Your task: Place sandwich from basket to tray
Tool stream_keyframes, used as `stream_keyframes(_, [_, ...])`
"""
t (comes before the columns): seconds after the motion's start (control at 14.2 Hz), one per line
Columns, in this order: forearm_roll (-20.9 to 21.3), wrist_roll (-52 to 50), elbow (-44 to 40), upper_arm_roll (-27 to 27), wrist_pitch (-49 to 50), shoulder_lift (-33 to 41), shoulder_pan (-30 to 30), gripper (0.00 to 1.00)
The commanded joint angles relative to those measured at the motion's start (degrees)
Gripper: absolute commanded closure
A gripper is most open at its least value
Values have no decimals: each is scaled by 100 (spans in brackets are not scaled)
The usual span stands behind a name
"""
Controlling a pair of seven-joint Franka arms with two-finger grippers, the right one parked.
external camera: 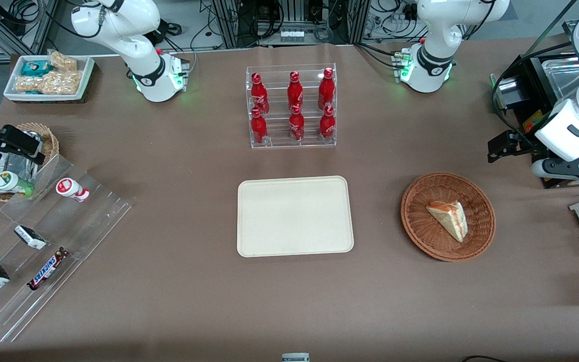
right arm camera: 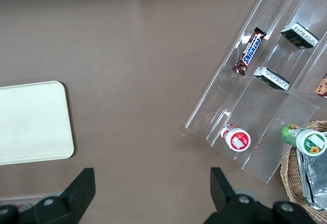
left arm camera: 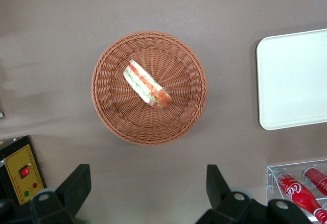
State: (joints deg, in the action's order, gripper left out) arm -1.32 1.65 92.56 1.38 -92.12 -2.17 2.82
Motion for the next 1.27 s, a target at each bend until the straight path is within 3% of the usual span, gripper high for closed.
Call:
stream_keyframes(0.0, [97, 46, -97, -15, 98, 6, 35, 0])
stream_keyframes(0.77, [97, -42, -19, -24, 124, -38, 26, 0])
stream_keyframes(1.2, [281, -95, 306, -59, -60, -564, -79, 0])
